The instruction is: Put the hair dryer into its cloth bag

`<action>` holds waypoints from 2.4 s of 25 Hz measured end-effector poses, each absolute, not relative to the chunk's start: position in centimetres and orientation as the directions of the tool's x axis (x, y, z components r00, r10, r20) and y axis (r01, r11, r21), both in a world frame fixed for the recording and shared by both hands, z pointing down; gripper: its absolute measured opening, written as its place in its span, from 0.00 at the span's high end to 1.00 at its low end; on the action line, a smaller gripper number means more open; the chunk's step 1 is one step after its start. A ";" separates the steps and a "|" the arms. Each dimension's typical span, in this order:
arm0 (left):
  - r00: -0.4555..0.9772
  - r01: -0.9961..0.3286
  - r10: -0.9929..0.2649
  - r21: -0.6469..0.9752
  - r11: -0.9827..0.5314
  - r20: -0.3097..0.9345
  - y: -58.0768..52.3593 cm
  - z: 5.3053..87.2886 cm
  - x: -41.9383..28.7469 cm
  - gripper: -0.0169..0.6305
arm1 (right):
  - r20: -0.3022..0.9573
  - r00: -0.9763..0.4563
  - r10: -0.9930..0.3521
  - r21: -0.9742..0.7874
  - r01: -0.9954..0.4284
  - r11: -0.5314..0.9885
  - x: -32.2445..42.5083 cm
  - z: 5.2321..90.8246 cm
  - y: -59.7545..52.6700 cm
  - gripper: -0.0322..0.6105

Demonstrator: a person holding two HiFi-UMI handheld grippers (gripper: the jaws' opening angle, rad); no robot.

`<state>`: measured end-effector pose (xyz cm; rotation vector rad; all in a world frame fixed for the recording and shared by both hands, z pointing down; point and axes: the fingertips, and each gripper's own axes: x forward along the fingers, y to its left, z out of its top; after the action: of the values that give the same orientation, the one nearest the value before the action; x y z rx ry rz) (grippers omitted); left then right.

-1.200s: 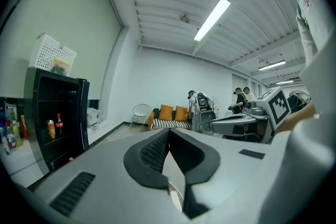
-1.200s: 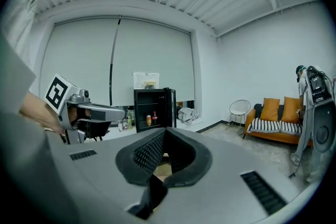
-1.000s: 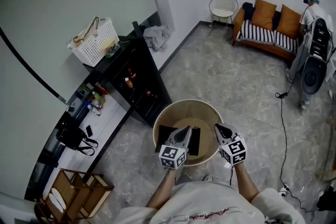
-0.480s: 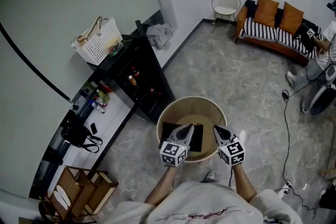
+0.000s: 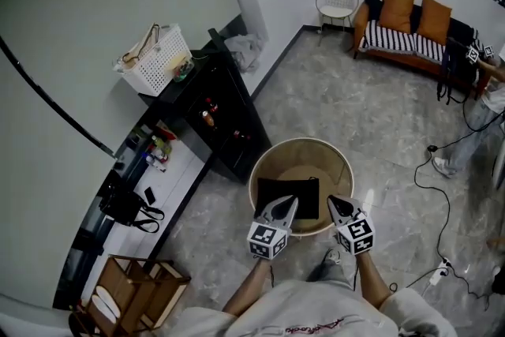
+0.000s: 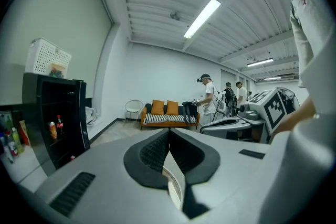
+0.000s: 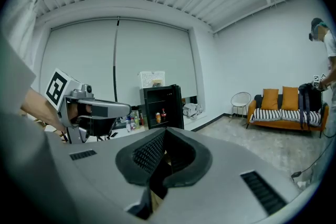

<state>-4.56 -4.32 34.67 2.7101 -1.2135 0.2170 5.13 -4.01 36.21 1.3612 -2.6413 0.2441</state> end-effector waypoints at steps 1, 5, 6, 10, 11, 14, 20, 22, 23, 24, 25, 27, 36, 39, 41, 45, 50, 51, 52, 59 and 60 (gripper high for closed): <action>0.662 -0.747 -0.723 0.096 -0.658 0.198 -3.5 34.8 -5.5 0.92 | 0.222 -0.569 -0.792 -0.072 -0.819 0.569 4.2 36.4 -3.2 0.91; 0.674 -0.737 -0.715 0.103 -0.668 0.186 -0.6 34.8 -9.1 0.92 | 0.236 -0.558 -0.795 -0.057 -0.825 0.562 0.5 36.4 0.1 0.91; 0.678 -0.734 -0.713 0.103 -0.672 0.181 0.0 34.7 -9.8 0.92 | 0.236 -0.555 -0.798 -0.052 -0.827 0.560 -0.3 36.3 0.9 0.91; 0.700 -0.713 -0.695 0.110 -0.693 0.164 2.8 35.0 -11.9 0.93 | 0.237 -0.541 -0.807 -0.032 -0.834 0.550 -3.0 36.3 4.3 0.91; 0.707 -0.706 -0.689 0.110 -0.699 0.158 3.5 35.0 -12.3 0.92 | 0.235 -0.536 -0.811 -0.027 -0.838 0.546 -3.4 36.2 5.0 0.91; 0.722 -0.691 -0.676 0.115 -0.713 0.148 5.5 35.0 -13.2 0.92 | 0.231 -0.518 -0.824 -0.013 -0.848 0.530 -4.5 36.0 7.1 0.91; 0.746 -0.666 -0.653 0.144 -0.732 0.132 9.5 34.8 -15.4 0.93 | 0.223 -0.493 -0.841 -0.001 -0.863 0.506 -7.0 34.9 11.1 0.91; 0.749 -0.662 -0.649 0.155 -0.733 0.130 11.0 35.1 -16.1 0.93 | 0.225 -0.487 -0.844 0.001 -0.866 0.500 -7.7 34.9 12.4 0.91; 0.751 -0.660 -0.647 0.159 -0.734 0.129 11.7 35.2 -16.4 0.93 | 0.225 -0.484 -0.845 0.004 -0.867 0.498 -8.1 34.9 13.1 0.91; 0.754 -0.657 -0.644 0.162 -0.737 0.127 12.4 35.3 -16.7 0.93 | 0.224 -0.482 -0.847 0.007 -0.868 0.496 -8.4 34.9 13.8 0.91; 0.757 -0.653 -0.641 0.164 -0.739 0.126 13.2 35.4 -16.9 0.93 | 0.223 -0.479 -0.849 0.009 -0.870 0.494 -8.8 34.8 14.6 0.91; 0.762 -0.648 -0.635 0.165 -0.744 0.125 14.6 35.4 -17.3 0.93 | 0.220 -0.475 -0.852 0.011 -0.872 0.489 -9.3 34.5 16.1 0.91; 0.763 -0.646 -0.636 0.164 -0.746 0.113 19.4 34.8 -17.8 0.93 | 0.218 -0.471 -0.854 0.013 -0.874 0.486 -9.8 34.0 21.0 0.91; 0.757 -0.653 -0.643 0.162 -0.740 0.117 20.5 34.8 -17.9 0.93 | 0.215 -0.481 -0.850 0.008 -0.870 0.494 -9.8 33.8 22.1 0.91; 0.754 -0.656 -0.645 0.163 -0.737 0.123 21.2 34.9 -17.7 0.93 | 0.218 -0.485 -0.847 0.004 -0.867 0.498 -9.7 34.0 22.8 0.91; 0.750 -0.661 -0.649 0.159 -0.733 0.127 22.6 34.9 -17.0 0.93 | 0.217 -0.493 -0.842 0.005 -0.862 0.506 -9.0 34.2 24.2 0.91; 0.736 -0.677 -0.664 0.161 -0.719 0.130 24.1 34.8 -16.1 0.93 | 0.220 -0.505 -0.835 0.005 -0.855 0.518 -7.7 34.2 26.0 0.91; 0.734 -0.679 -0.667 0.160 -0.716 0.132 24.6 34.8 -15.8 0.93 | 0.222 -0.507 -0.833 0.003 -0.854 0.521 -7.3 34.3 26.6 0.91; 0.731 -0.682 -0.669 0.158 -0.714 0.133 25.0 34.8 -15.4 0.93 | 0.224 -0.510 -0.831 0.002 -0.852 0.524 -6.9 34.4 27.1 0.91; 0.705 -0.709 -0.699 0.157 -0.687 0.123 28.4 33.8 -12.5 0.93 | 0.228 -0.522 -0.822 0.008 -0.843 0.538 -3.3 33.9 30.8 0.91; 0.701 -0.713 -0.703 0.156 -0.684 0.121 29.0 33.7 -12.1 0.93 | 0.226 -0.523 -0.822 0.009 -0.842 0.539 -2.8 33.8 31.4 0.91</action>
<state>-12.10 29.02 33.69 2.7182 -1.1432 0.0768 -2.76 31.41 33.77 1.4095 -2.5727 0.1490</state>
